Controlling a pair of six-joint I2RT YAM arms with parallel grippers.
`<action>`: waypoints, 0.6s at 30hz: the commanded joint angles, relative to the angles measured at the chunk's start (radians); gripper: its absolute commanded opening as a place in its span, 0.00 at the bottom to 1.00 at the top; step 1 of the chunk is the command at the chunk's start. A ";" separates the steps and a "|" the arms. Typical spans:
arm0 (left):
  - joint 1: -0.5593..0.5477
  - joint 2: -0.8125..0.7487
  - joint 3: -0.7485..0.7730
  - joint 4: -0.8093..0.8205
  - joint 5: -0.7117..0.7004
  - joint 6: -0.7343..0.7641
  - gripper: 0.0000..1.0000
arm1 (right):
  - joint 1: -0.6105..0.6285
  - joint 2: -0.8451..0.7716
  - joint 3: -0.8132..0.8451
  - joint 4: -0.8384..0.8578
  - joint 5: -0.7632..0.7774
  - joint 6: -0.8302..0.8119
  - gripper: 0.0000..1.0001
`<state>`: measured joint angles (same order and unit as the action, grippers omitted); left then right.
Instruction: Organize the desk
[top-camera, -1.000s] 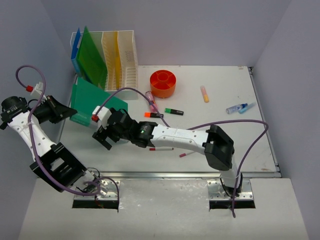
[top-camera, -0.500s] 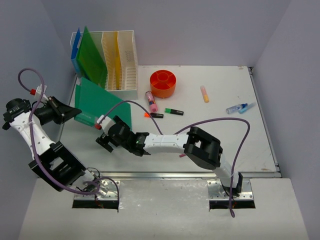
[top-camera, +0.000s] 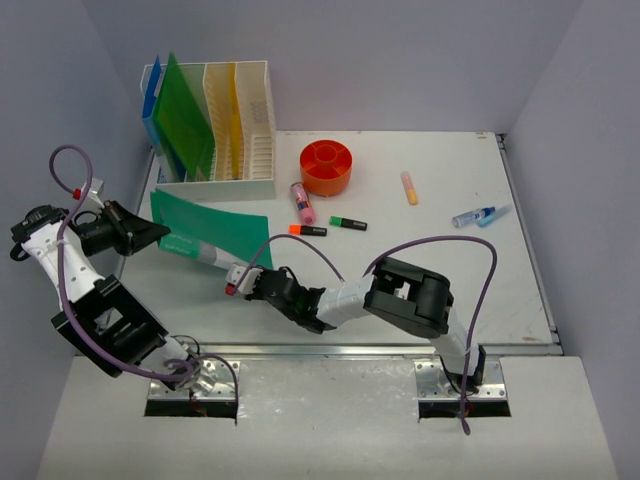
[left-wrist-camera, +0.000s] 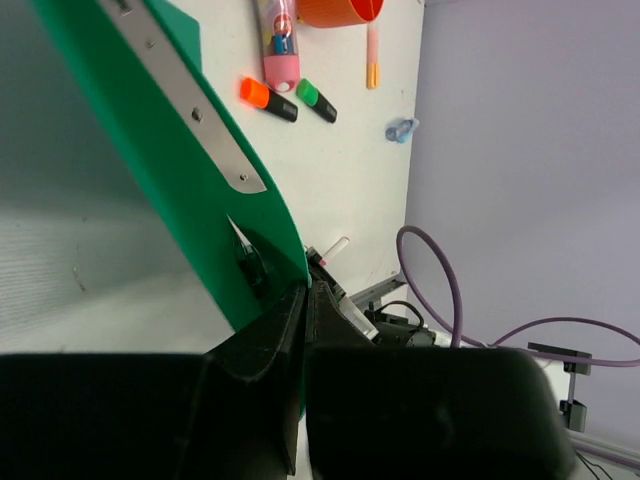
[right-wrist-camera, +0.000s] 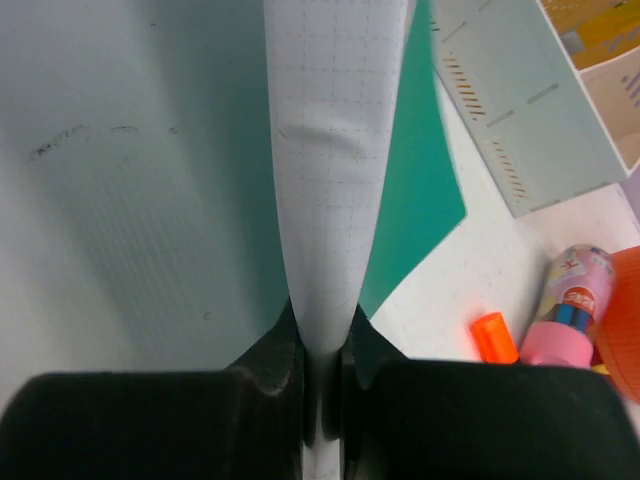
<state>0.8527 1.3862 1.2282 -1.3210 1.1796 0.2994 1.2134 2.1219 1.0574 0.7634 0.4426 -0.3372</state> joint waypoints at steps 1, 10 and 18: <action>-0.006 0.025 0.017 0.003 0.051 0.023 0.19 | -0.002 -0.092 -0.033 0.237 -0.025 -0.164 0.00; -0.006 -0.058 0.050 0.023 0.064 0.076 0.87 | 0.000 -0.153 0.002 0.210 0.020 -0.183 0.00; -0.006 -0.335 0.149 0.498 -0.098 -0.231 1.00 | -0.010 -0.269 0.043 -0.015 0.065 -0.088 0.00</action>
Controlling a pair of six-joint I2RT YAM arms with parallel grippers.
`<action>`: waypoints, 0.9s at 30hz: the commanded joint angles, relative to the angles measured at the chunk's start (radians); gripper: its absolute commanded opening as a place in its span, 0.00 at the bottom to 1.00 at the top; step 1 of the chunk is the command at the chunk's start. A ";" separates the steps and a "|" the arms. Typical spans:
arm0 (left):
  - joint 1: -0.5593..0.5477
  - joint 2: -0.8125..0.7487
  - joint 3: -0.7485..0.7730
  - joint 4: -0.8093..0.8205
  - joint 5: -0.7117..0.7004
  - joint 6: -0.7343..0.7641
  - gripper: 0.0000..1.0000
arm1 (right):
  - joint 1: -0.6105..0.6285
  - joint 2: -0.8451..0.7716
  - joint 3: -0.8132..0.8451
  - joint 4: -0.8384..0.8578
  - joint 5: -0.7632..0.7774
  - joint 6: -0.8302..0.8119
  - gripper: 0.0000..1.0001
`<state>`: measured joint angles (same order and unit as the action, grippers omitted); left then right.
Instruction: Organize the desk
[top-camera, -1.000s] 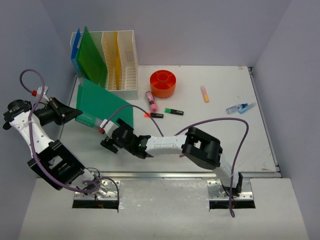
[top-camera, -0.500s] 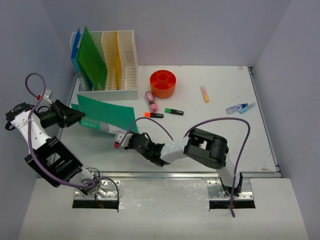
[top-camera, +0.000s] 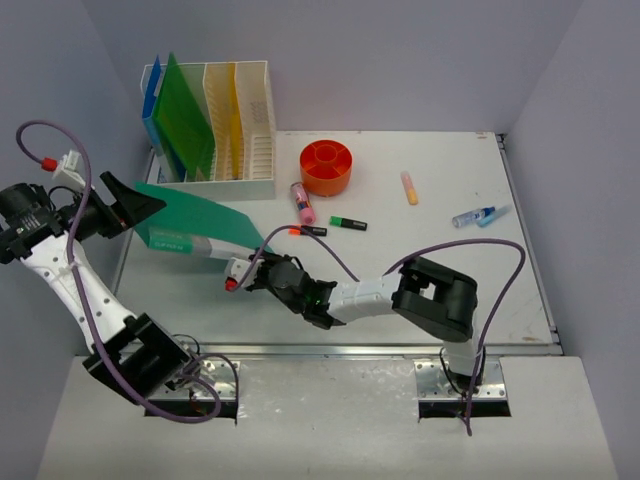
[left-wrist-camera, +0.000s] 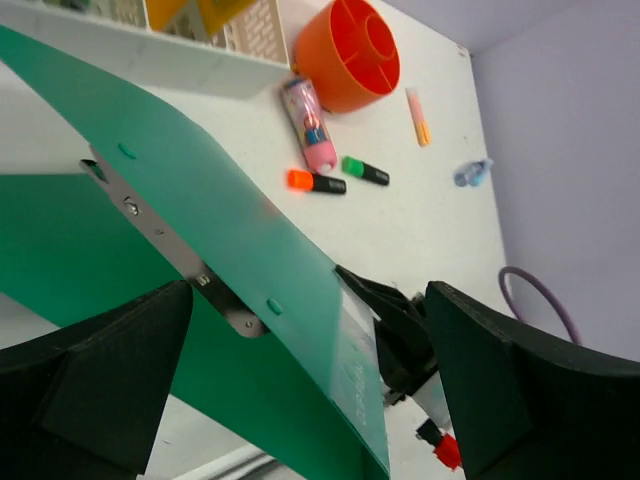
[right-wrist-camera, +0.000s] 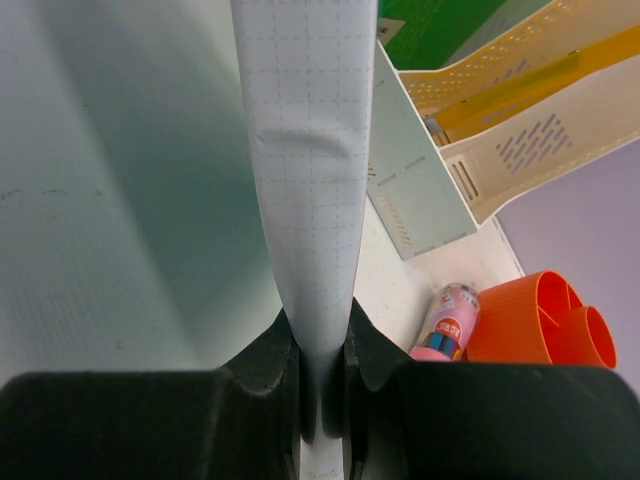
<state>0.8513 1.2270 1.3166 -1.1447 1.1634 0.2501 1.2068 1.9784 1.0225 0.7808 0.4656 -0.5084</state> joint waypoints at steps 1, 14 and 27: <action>-0.005 -0.210 0.064 0.387 -0.111 -0.213 1.00 | -0.013 -0.152 0.093 -0.097 0.041 0.116 0.00; -0.011 -0.175 0.187 0.753 0.095 -0.807 0.85 | -0.264 -0.425 0.216 -0.554 0.030 0.382 0.00; -0.406 -0.255 0.169 0.847 -0.232 -1.028 0.81 | -0.295 -0.468 0.128 -0.077 0.066 -0.088 0.00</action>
<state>0.5389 0.9621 1.4315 -0.2880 1.0586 -0.7066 0.9085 1.5073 1.1262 0.3890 0.5052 -0.4194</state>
